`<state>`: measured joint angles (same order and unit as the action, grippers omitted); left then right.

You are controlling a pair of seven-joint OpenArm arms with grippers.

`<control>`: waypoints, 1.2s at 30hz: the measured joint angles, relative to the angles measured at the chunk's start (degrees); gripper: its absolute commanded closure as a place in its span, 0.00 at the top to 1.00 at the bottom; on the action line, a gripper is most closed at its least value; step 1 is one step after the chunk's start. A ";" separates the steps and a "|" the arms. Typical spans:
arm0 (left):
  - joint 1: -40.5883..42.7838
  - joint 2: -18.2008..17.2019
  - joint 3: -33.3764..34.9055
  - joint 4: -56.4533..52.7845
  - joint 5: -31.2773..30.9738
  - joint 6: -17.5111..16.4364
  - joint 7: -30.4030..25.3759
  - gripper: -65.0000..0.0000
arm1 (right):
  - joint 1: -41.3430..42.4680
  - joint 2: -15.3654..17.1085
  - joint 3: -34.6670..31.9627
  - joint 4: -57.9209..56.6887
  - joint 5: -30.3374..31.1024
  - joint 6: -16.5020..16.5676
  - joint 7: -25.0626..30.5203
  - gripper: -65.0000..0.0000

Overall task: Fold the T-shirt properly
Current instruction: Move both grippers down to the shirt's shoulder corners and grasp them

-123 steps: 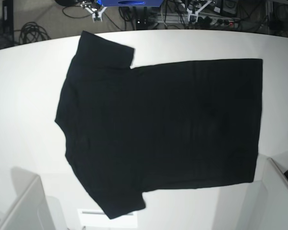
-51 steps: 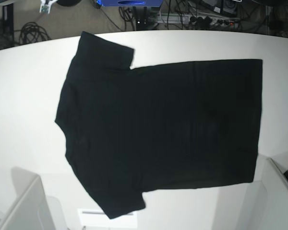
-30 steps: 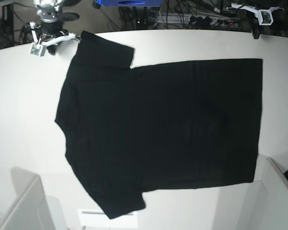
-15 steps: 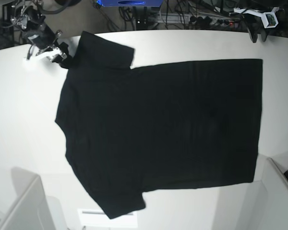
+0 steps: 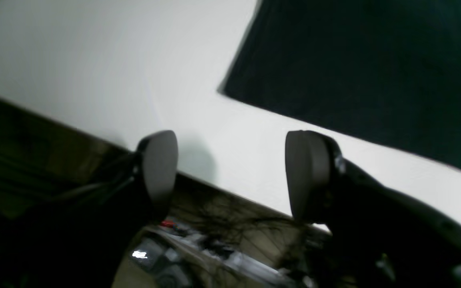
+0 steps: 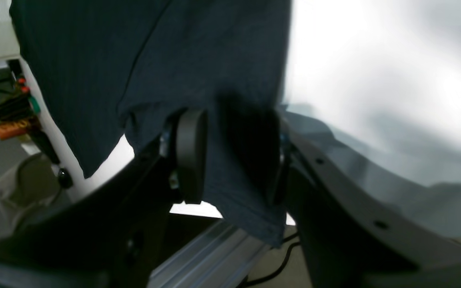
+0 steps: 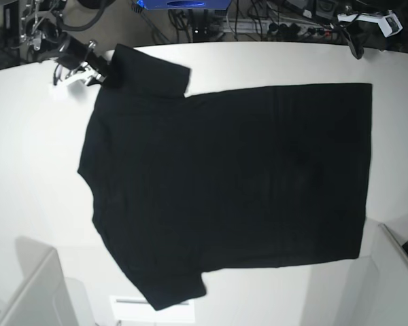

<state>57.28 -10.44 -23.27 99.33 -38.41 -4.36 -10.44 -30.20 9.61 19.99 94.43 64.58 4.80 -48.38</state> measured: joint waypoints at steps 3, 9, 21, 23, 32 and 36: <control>-1.77 -1.03 0.11 -1.97 -3.43 -1.70 -0.04 0.63 | -0.02 -0.31 -0.24 -1.09 1.29 0.48 -0.50 0.34; -5.97 -1.64 -3.98 -3.52 -11.89 -2.19 11.65 0.63 | 0.15 0.76 -1.75 -3.30 1.55 0.83 0.13 0.00; -21.18 -1.64 -15.37 -7.80 -12.59 -2.95 37.03 0.62 | 1.86 1.11 -1.62 -6.25 3.61 1.68 -2.45 0.00; -23.06 -1.42 -15.74 -9.97 -12.48 -3.08 38.32 0.62 | 1.84 1.14 -1.62 -6.25 3.58 1.70 -2.43 0.00; -27.85 -1.11 -14.64 -12.37 -12.70 -3.19 38.29 0.59 | 2.03 1.14 -1.62 -6.21 3.56 1.68 -2.73 0.00; -29.31 -1.42 -11.13 -12.35 -12.87 -3.41 39.34 0.30 | 2.45 1.79 -1.66 -6.21 3.19 1.68 -3.13 0.00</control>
<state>27.97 -11.86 -34.39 86.98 -51.29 -7.77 28.91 -27.75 11.40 18.33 88.23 67.77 6.48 -51.51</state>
